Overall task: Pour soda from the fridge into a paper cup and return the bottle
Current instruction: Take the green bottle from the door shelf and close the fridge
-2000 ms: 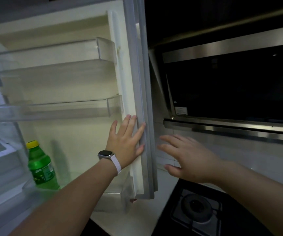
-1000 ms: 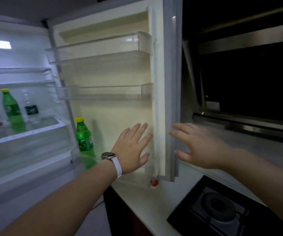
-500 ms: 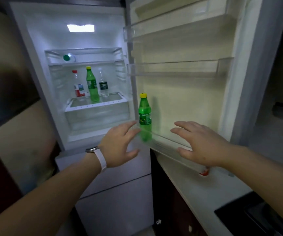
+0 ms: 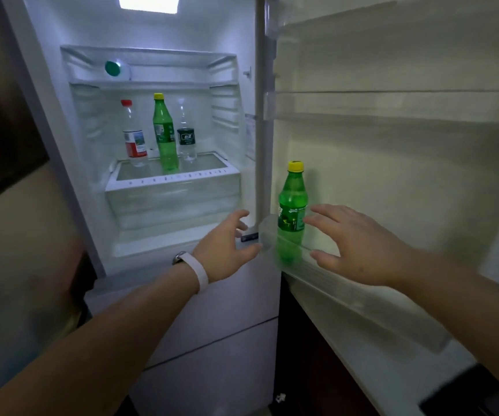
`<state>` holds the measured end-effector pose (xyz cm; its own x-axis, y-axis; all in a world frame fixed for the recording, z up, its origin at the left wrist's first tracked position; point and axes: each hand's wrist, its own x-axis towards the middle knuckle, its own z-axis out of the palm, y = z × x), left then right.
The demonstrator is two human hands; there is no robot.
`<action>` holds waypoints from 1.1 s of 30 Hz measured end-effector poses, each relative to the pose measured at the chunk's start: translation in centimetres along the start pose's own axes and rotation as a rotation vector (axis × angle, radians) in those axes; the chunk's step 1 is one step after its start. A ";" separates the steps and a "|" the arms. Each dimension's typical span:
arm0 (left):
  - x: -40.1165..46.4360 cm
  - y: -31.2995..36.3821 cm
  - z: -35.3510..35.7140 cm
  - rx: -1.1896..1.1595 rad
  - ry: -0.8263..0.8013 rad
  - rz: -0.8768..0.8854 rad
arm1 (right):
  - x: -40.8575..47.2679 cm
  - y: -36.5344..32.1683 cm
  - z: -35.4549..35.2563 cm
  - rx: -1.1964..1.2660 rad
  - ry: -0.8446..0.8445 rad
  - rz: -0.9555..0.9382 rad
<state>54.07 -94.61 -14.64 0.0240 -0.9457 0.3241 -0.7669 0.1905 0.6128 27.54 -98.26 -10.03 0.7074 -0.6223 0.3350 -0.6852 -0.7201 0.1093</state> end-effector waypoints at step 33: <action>12.4 1.6 7.6 -0.433 0.115 0.054 | 0.3 2.5 2.9 -0.111 -0.065 0.275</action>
<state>48.28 -108.04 -15.12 0.0817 -0.9007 0.4267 -0.4307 0.3542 0.8301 26.50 -101.10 -12.34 0.4997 -0.8104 0.3057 -0.8649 -0.4861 0.1251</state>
